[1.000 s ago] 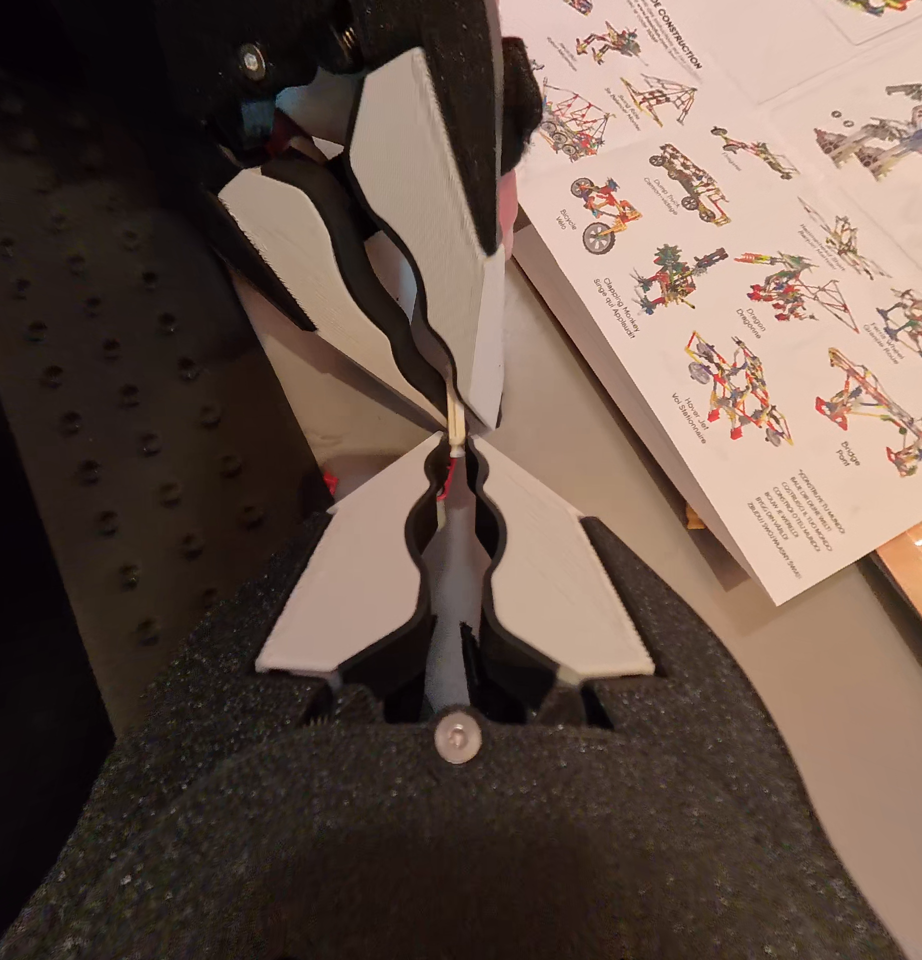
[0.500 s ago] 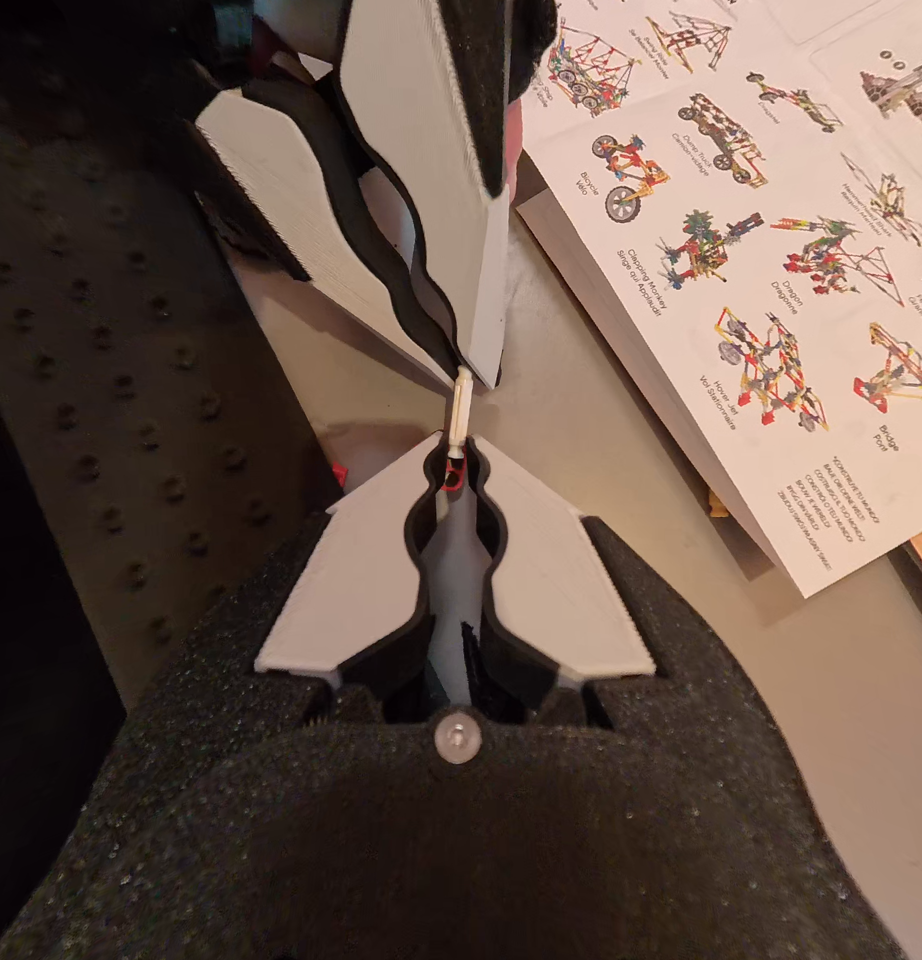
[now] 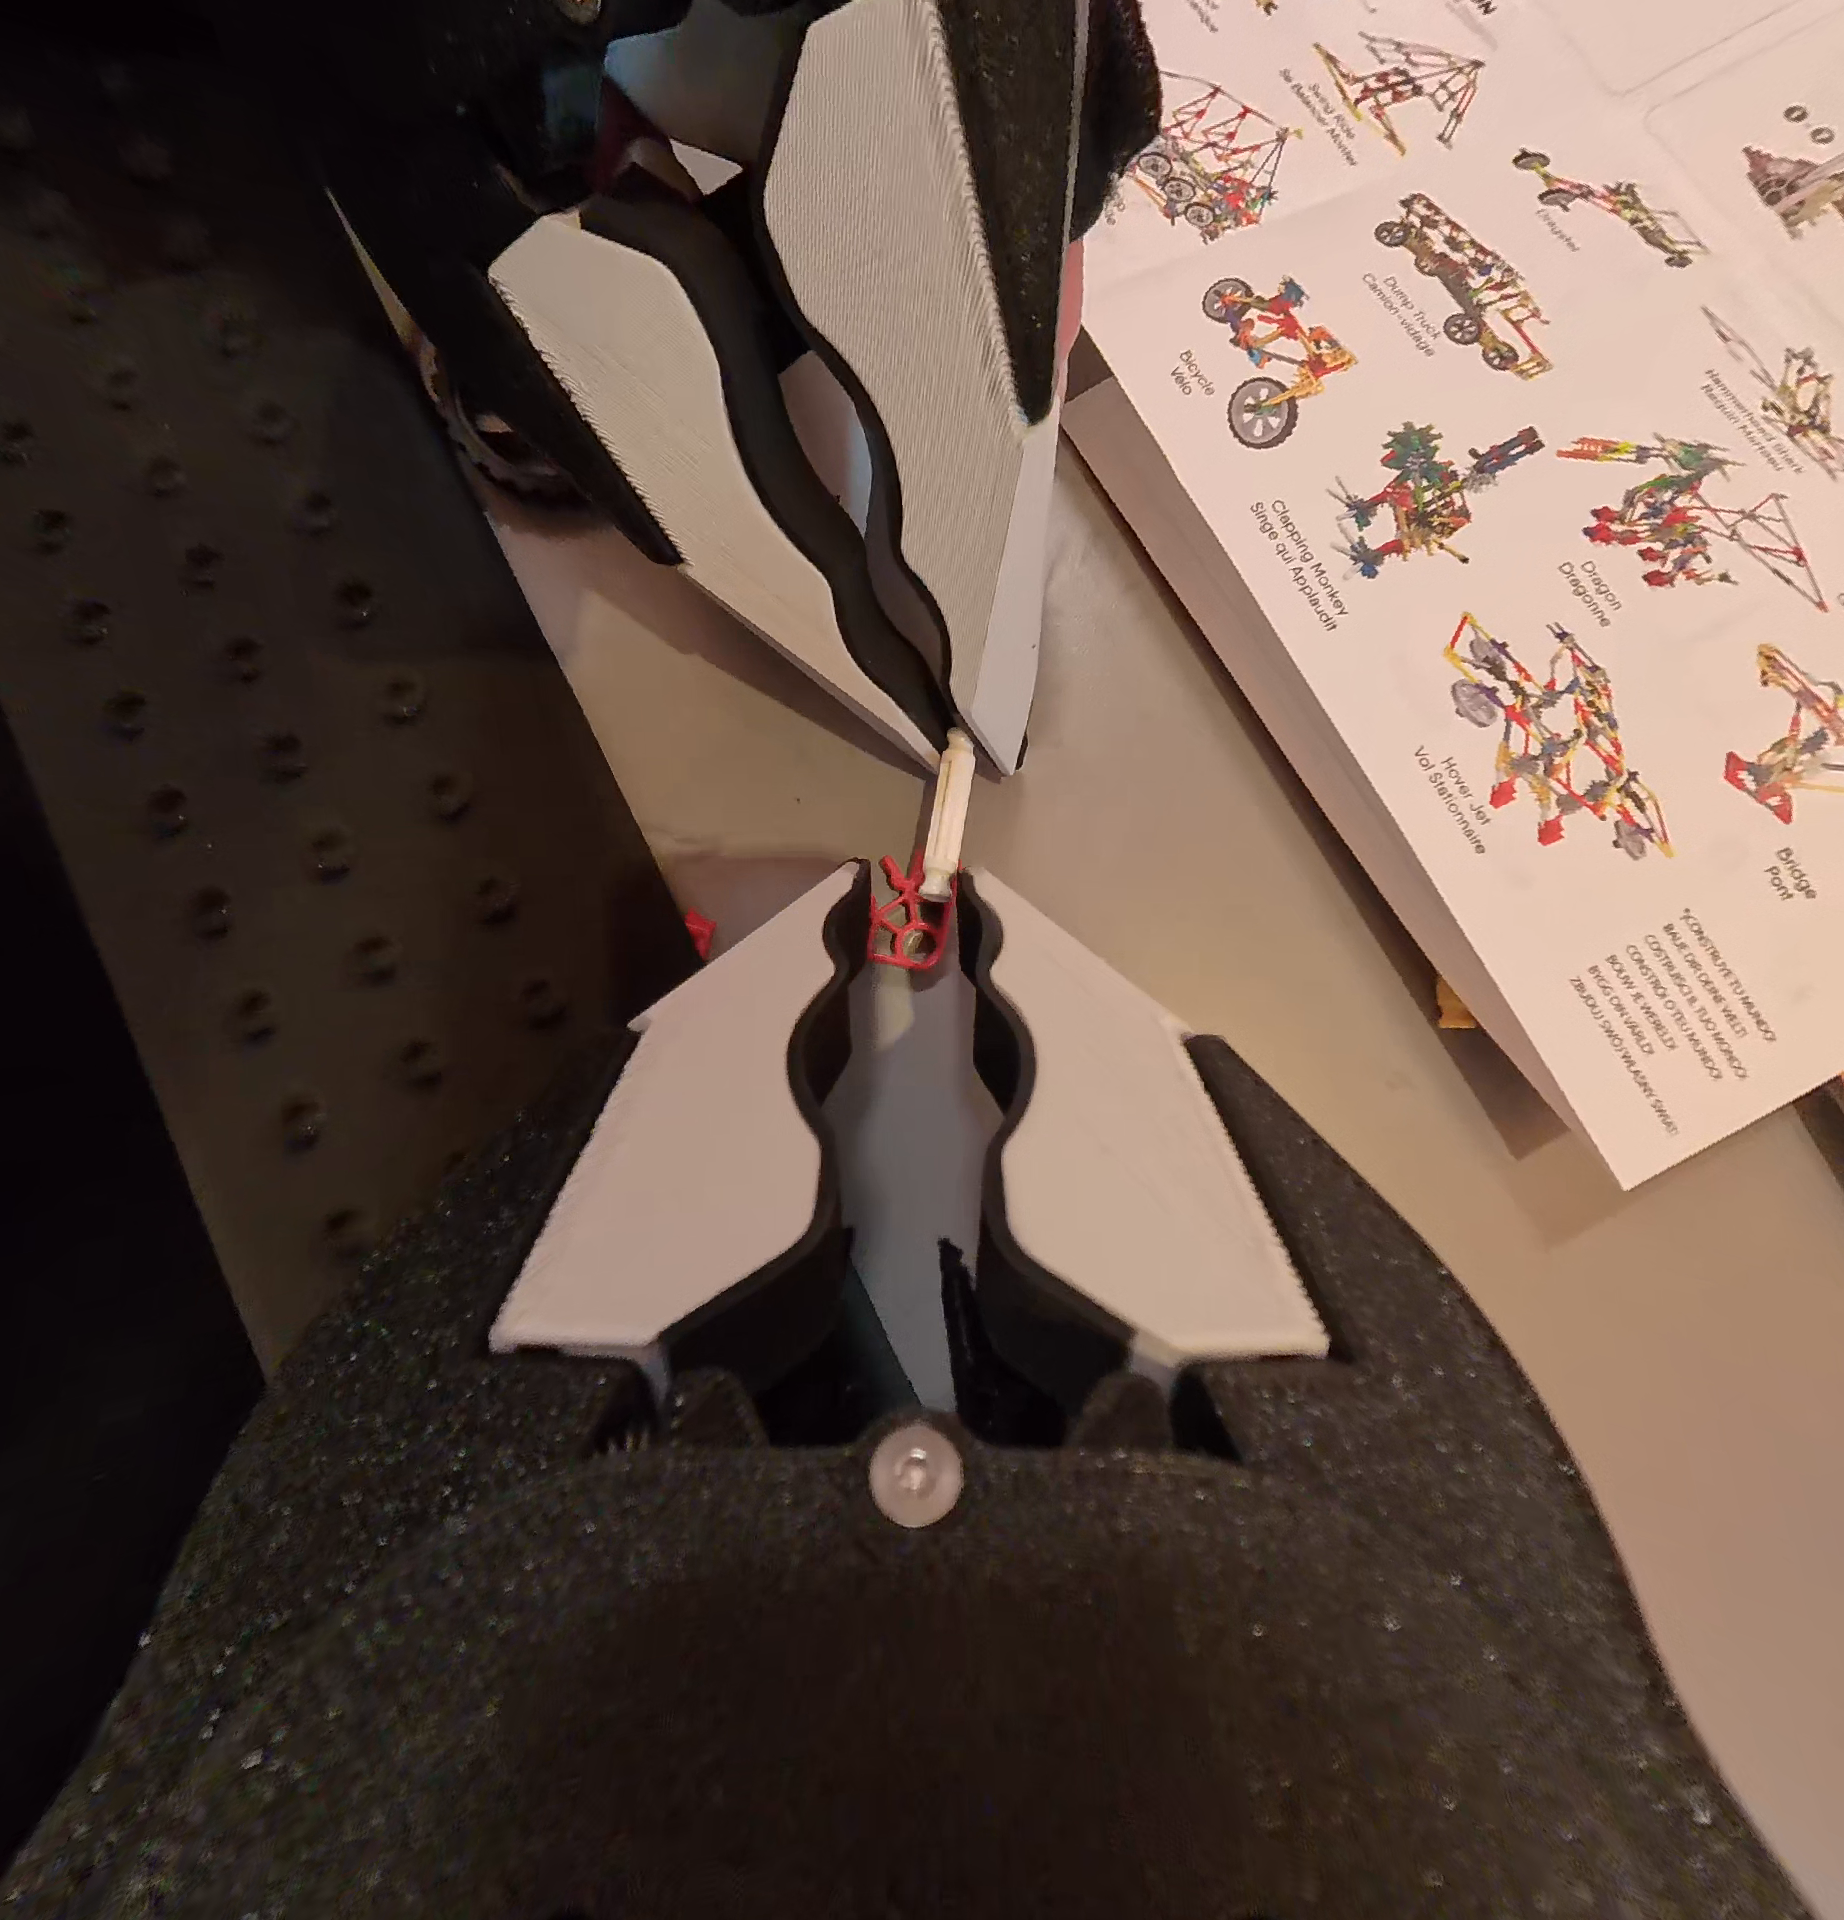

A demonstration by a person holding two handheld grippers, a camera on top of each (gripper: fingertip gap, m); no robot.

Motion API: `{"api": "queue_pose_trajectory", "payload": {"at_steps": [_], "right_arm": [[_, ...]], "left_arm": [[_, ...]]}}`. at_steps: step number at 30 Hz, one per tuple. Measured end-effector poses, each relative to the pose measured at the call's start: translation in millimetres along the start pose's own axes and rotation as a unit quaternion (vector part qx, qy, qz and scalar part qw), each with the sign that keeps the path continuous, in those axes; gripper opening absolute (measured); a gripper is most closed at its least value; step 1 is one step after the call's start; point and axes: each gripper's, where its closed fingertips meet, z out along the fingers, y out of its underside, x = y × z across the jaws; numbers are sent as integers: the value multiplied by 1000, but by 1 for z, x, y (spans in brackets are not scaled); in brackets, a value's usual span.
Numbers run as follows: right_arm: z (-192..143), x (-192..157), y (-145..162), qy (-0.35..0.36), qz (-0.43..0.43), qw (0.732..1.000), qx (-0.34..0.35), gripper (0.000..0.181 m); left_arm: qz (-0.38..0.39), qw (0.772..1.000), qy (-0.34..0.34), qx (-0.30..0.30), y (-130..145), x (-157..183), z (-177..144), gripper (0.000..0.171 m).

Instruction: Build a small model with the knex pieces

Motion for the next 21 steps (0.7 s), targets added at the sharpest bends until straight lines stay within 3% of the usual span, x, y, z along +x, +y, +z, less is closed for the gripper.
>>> {"api": "queue_pose_trajectory", "payload": {"at_steps": [10,16,21], "right_arm": [[-5,2,-1,6,-5,1000,1,15],[-4,4,-6,9,-4,1000,11,0],[1,5,-1,9,0,1000,3,0]], "left_arm": [[8,1000,3,-2,2,1,-2,2],[10,1000,2,-4,2,1,-1,2],[16,1000,1,-11,1,1,-1,2]]}}
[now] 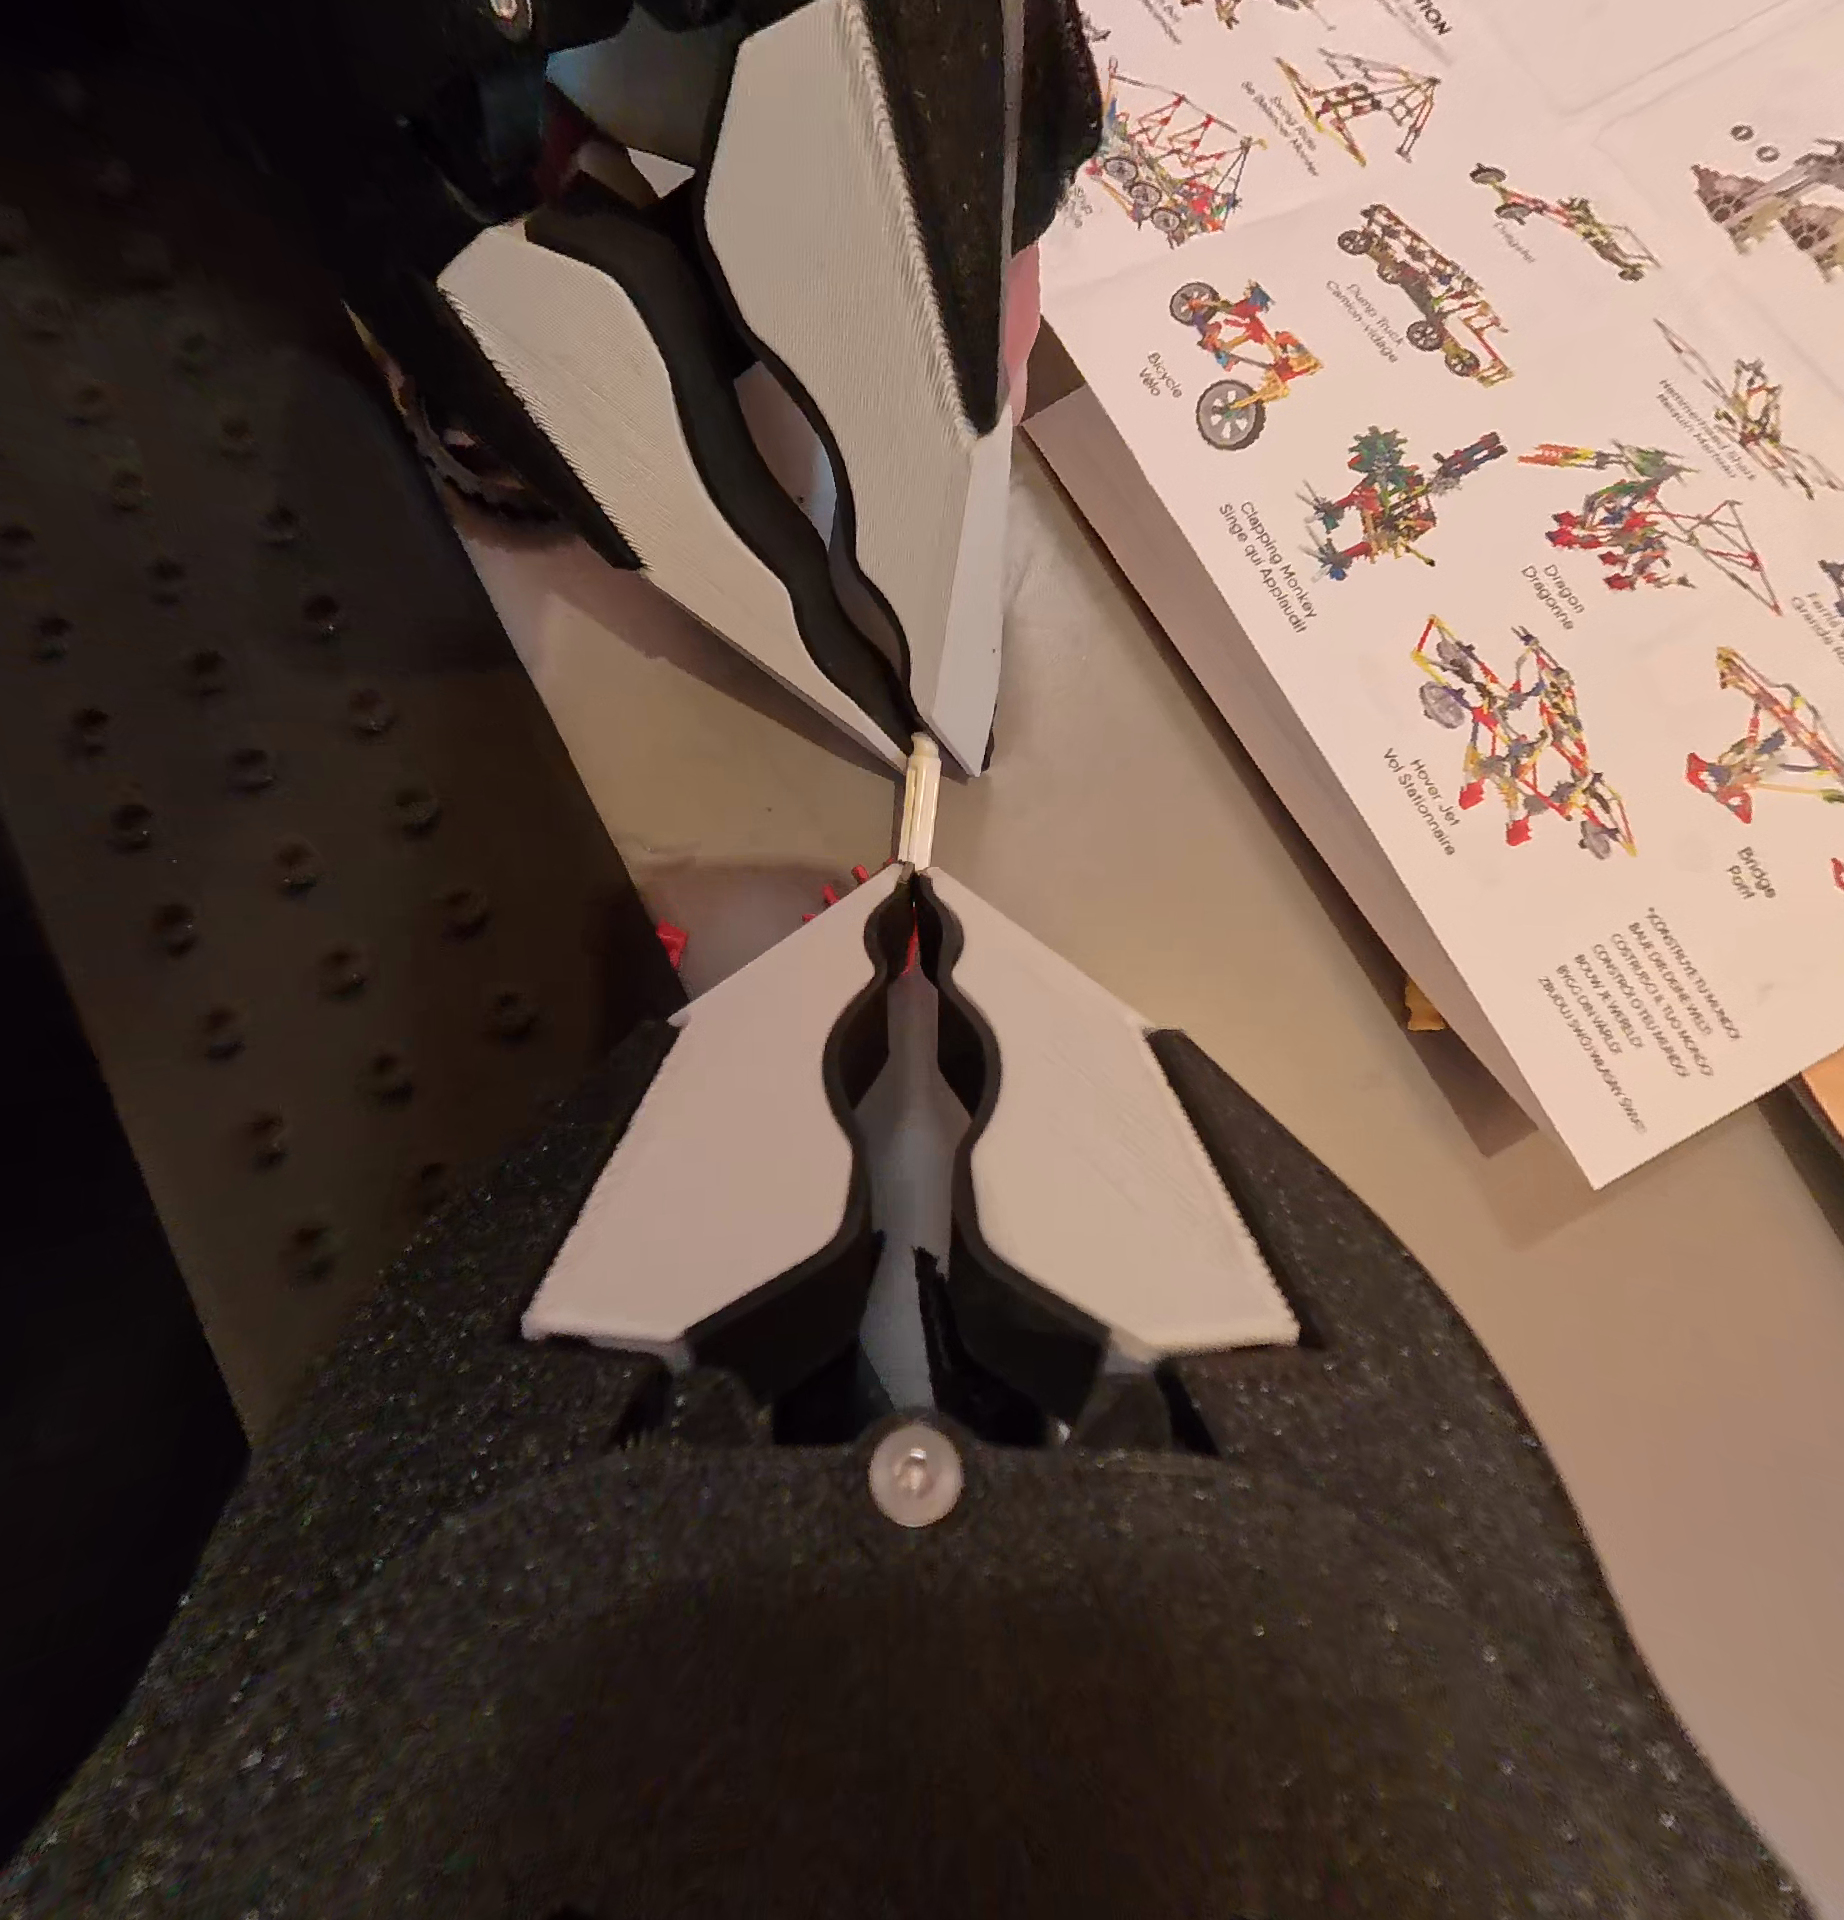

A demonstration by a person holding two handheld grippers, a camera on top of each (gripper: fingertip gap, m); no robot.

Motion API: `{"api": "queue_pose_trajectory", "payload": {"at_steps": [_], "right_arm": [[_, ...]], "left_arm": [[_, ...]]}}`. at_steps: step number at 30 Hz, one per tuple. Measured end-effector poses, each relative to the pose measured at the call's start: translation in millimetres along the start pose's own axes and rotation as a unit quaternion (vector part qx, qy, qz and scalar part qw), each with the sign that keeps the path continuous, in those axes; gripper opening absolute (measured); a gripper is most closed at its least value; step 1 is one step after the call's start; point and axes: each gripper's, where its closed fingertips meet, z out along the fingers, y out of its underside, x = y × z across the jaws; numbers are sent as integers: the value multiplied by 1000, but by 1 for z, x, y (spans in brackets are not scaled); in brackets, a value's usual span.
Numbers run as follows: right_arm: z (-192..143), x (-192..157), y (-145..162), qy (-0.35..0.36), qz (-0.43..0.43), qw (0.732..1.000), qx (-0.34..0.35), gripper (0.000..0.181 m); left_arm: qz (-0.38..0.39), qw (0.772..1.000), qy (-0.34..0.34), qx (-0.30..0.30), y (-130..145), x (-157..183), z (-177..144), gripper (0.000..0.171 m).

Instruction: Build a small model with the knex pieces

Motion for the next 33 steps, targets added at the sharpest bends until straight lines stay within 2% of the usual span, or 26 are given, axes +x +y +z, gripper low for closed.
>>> {"api": "queue_pose_trajectory", "payload": {"at_steps": [11,20,24,26,33], "right_arm": [[2,-1,2,0,-9,1000,-13,0],[4,-3,2,-5,-29,998,-51,0],[4,-3,2,-11,-35,997,-69,0],[4,-3,3,-14,-40,996,-79,0],[6,-3,3,-36,-53,991,-115,0]], "left_arm": [[-6,1000,1,-16,1,0,0,3],[-47,998,32,-17,4,5,-10,16],[-67,997,36,27,-12,5,-12,7],[-63,997,29,26,-12,4,-8,0],[-79,996,35,24,-10,6,0,0]]}}
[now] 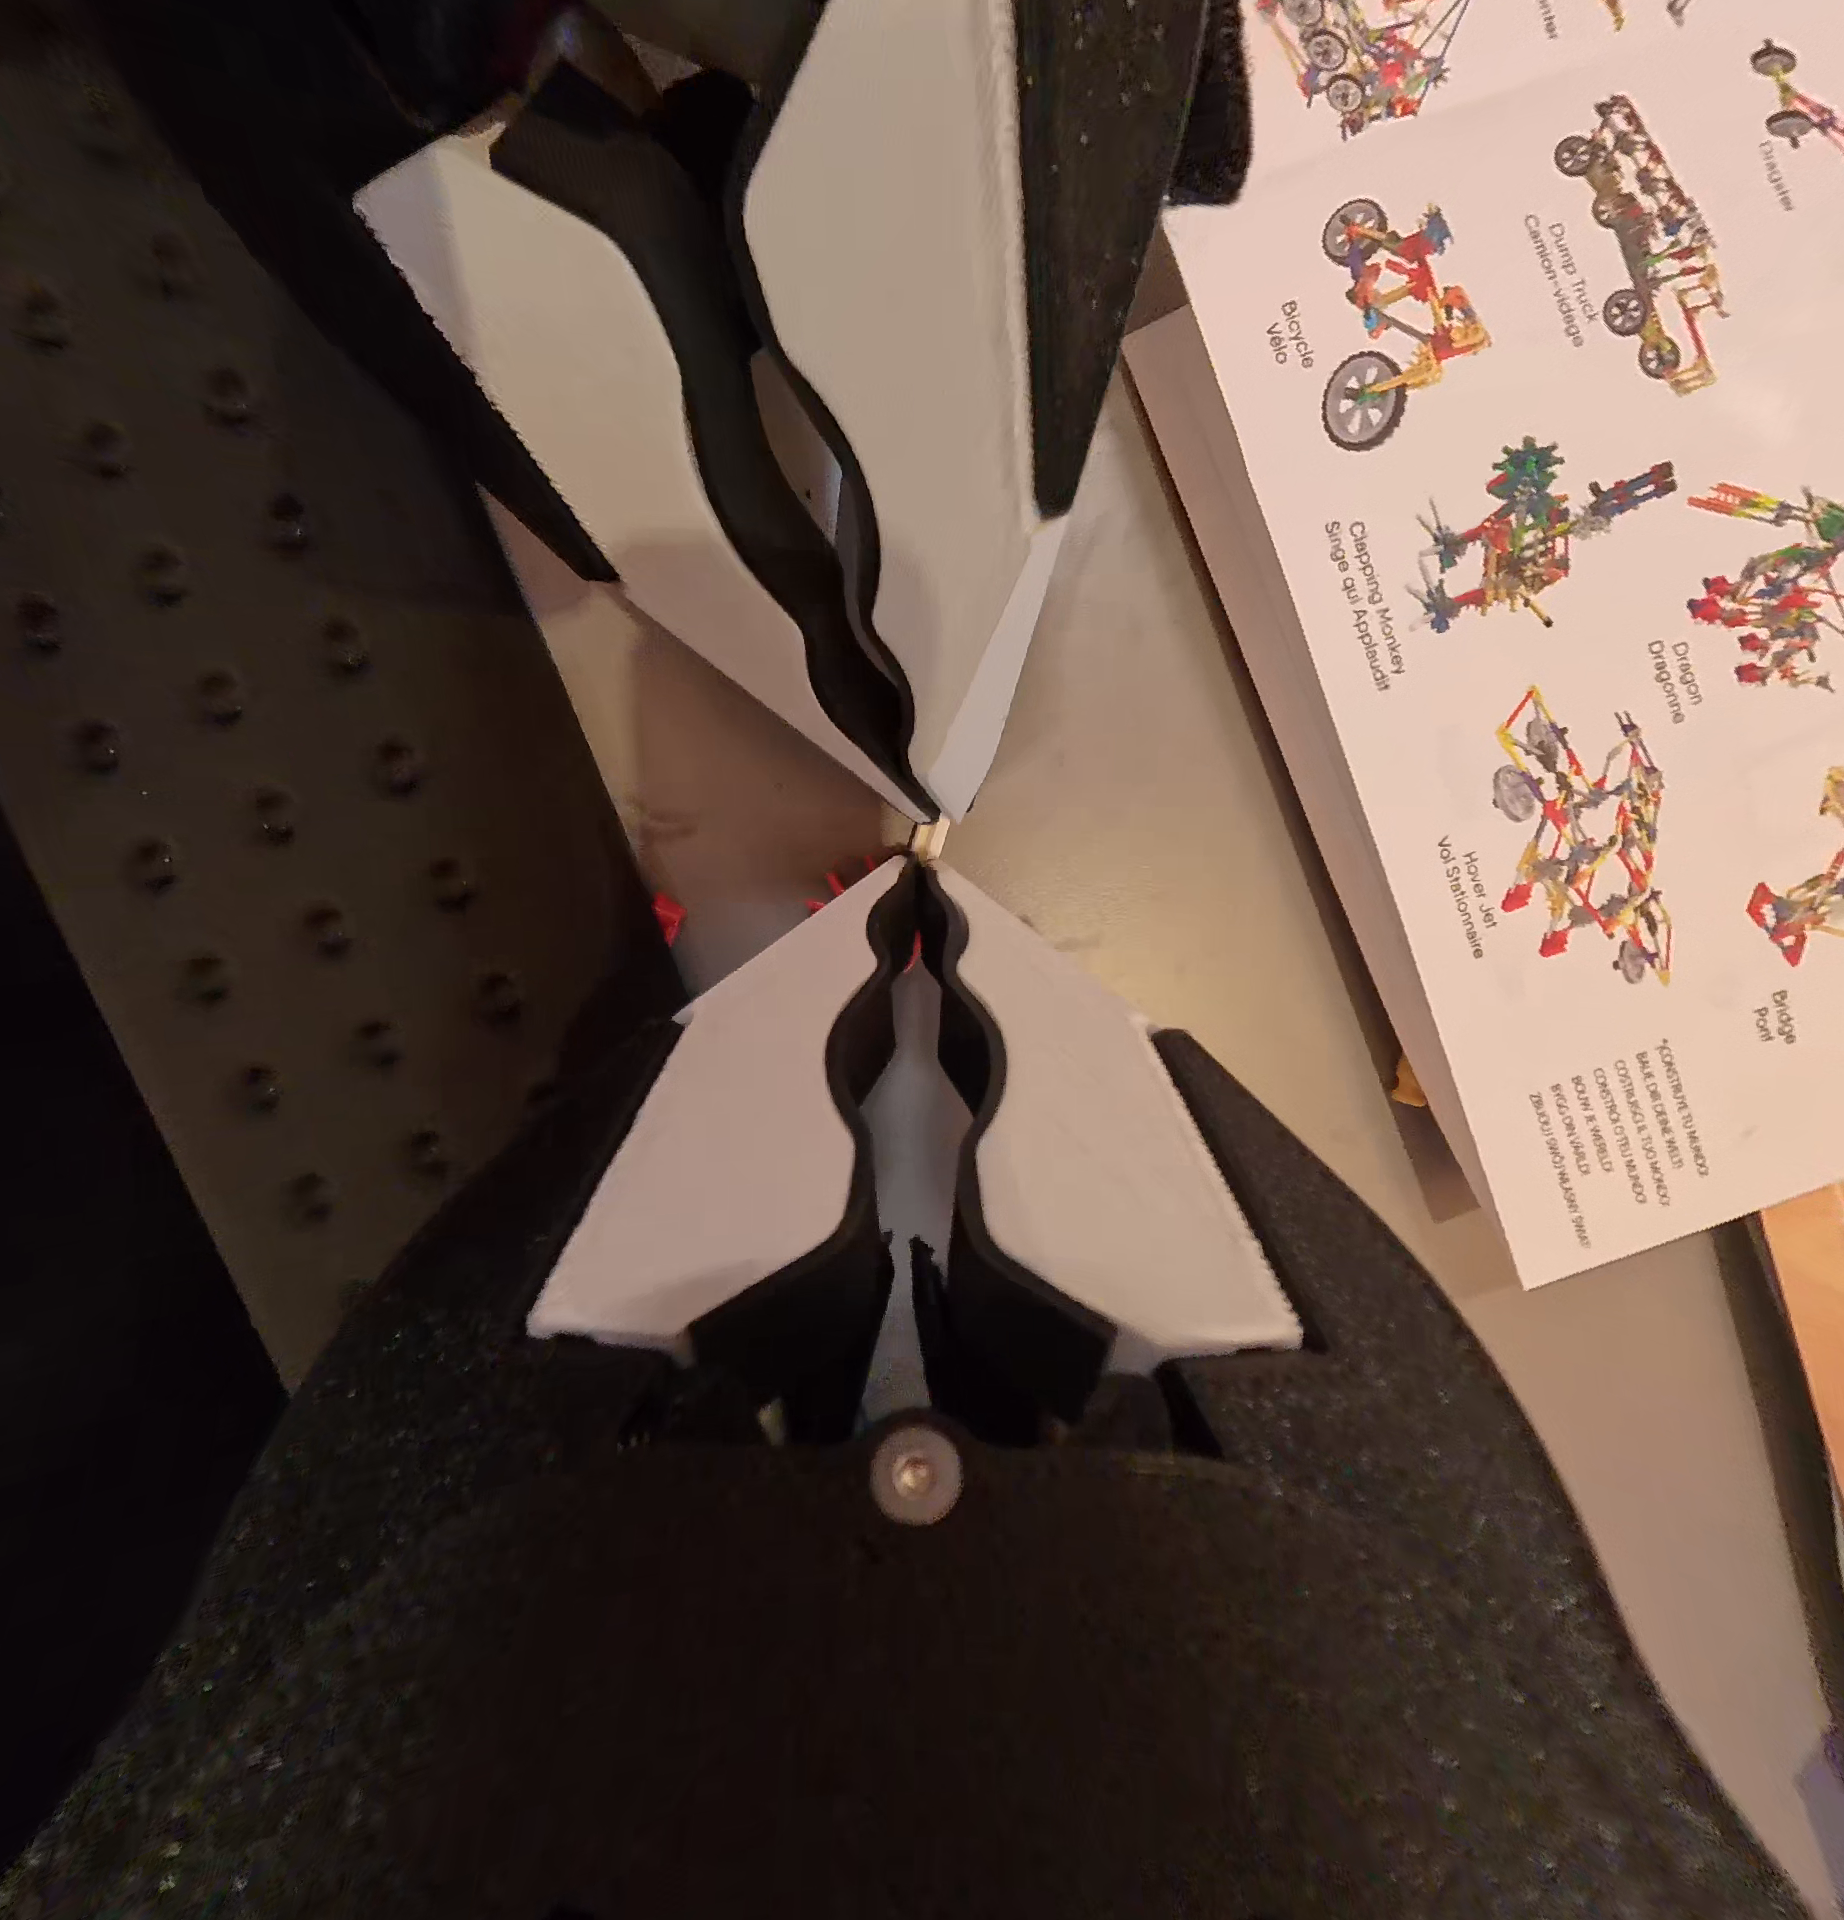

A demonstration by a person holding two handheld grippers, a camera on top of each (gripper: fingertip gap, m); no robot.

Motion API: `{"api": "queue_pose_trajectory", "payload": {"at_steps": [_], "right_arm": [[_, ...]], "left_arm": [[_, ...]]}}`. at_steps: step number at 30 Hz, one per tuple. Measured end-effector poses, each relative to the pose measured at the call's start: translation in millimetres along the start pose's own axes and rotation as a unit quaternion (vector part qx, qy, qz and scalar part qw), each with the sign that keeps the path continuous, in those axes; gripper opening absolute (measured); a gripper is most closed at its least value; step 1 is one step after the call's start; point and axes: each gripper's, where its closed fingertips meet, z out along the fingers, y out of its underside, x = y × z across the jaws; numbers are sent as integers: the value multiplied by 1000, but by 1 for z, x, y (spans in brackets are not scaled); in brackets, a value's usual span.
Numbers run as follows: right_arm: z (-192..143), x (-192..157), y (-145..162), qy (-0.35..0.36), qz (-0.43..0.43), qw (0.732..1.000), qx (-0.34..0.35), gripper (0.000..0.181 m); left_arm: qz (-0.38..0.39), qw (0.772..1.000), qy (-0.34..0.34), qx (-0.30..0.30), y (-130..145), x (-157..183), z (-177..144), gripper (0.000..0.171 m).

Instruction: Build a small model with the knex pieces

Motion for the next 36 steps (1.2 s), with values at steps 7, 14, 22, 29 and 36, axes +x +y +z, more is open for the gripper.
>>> {"api": "queue_pose_trajectory", "payload": {"at_steps": [7,14,22,29,36], "right_arm": [[-13,-4,-9,-48,0,999,18,0],[-96,39,10,67,64,989,117,12],[-101,35,32,104,90,979,152,16],[-68,17,22,88,65,982,153,19],[-28,10,12,65,64,983,160,19]], "left_arm": [[-14,1000,-4,8,-1,0,0,0],[-38,999,-29,22,-4,-13,-16,1],[-35,995,-96,-4,6,-25,-74,12],[-82,969,-223,-65,52,-48,-198,15],[-199,919,-270,-208,158,-44,-306,15]]}}
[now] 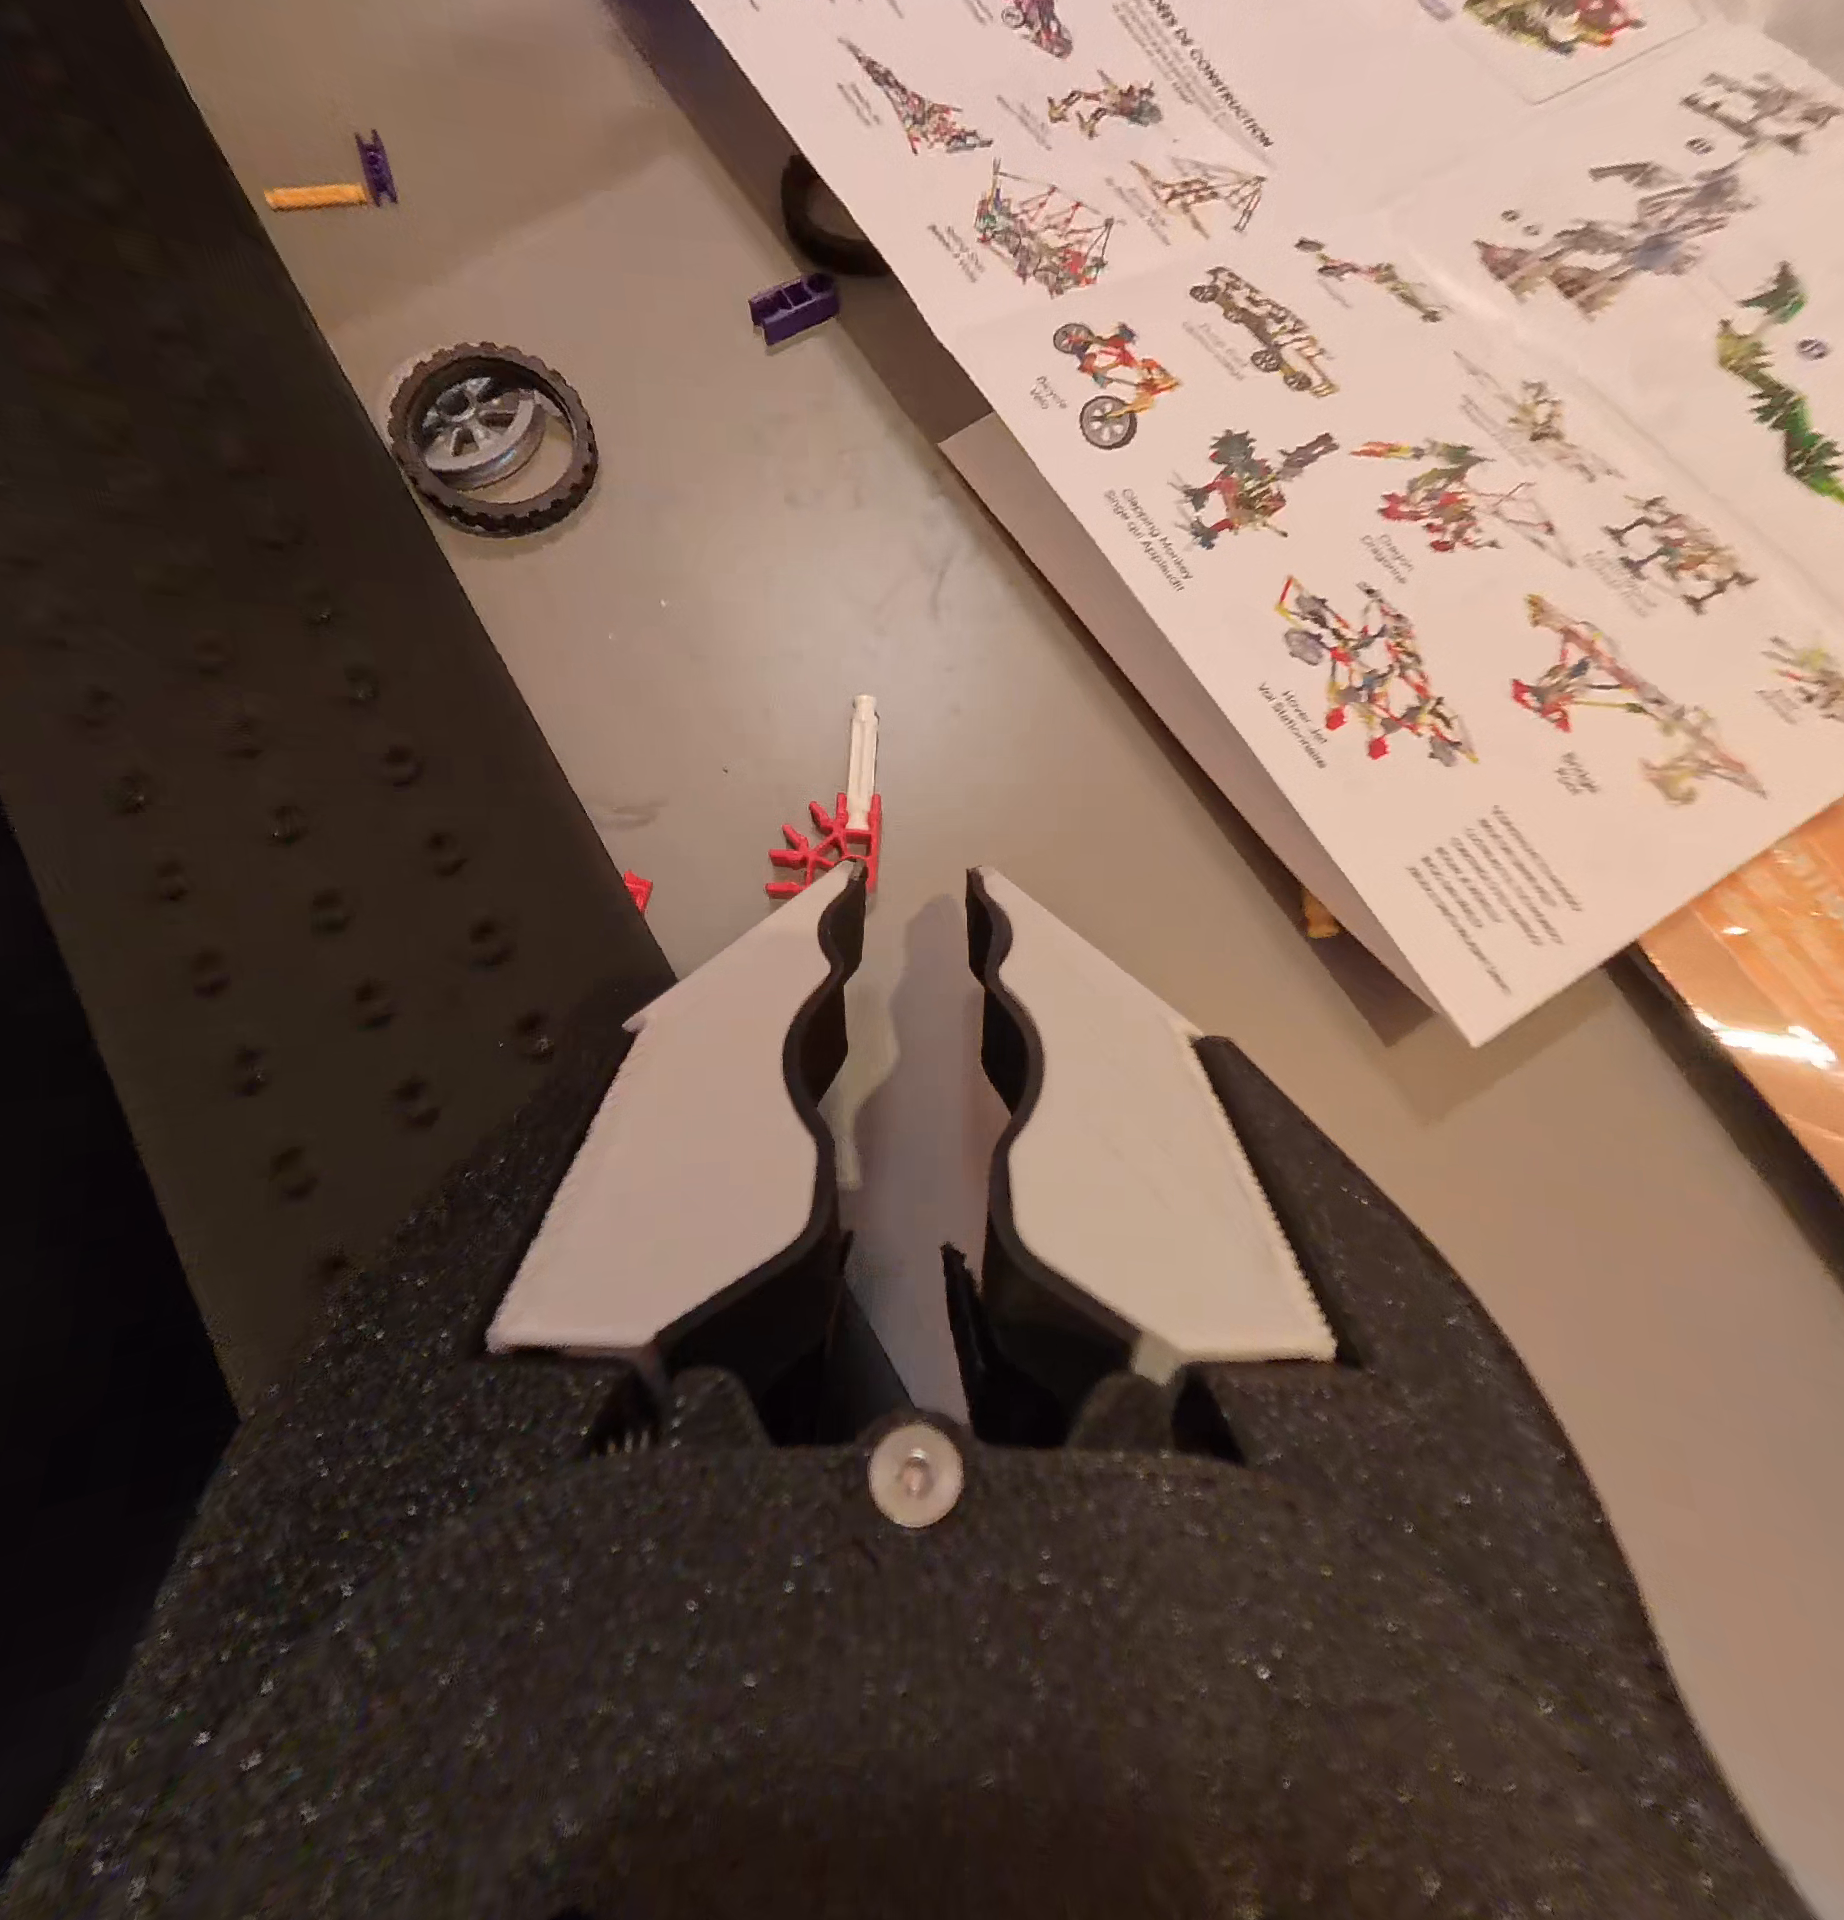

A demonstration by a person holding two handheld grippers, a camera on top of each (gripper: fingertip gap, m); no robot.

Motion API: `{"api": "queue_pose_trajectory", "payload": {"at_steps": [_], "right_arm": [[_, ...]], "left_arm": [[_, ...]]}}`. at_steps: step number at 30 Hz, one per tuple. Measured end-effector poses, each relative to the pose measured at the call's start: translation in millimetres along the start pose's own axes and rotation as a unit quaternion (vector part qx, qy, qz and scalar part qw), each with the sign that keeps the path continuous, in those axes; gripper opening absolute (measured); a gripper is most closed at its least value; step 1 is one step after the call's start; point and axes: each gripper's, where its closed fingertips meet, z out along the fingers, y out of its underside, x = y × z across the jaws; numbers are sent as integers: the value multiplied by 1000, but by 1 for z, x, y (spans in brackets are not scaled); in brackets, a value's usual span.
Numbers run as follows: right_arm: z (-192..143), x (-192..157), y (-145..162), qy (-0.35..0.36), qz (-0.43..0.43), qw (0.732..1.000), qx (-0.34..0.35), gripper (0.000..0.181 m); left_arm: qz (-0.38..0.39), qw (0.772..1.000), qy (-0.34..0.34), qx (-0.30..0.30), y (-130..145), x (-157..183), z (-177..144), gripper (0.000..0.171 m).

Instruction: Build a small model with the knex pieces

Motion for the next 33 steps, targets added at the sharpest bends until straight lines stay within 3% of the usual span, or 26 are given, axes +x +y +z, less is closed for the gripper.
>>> {"api": "queue_pose_trajectory", "payload": {"at_steps": [2,7,11,15,22,26,31,33], "right_arm": [[4,1,4,1,1,1000,-12,19],[6,2,6,-5,13,1000,-14,18],[8,2,9,-4,13,1000,-25,18],[11,1,12,-4,8,999,-38,18],[11,2,12,-12,21,999,-33,16],[11,2,12,-11,21,999,-33,16],[12,2,12,-14,25,999,-36,16],[12,2,13,-15,25,999,-38,16]], "left_arm": [[-19,999,3,-40,29,-12,1,14],[-58,989,96,-97,72,-6,28,13],[-52,970,175,-163,102,13,59,15],[0,956,213,-201,122,24,80,14],[48,932,263,-244,143,37,91,22],[47,930,272,-243,148,39,97,29],[50,931,280,-230,151,44,99,2],[44,934,279,-218,149,45,100,0]]}}
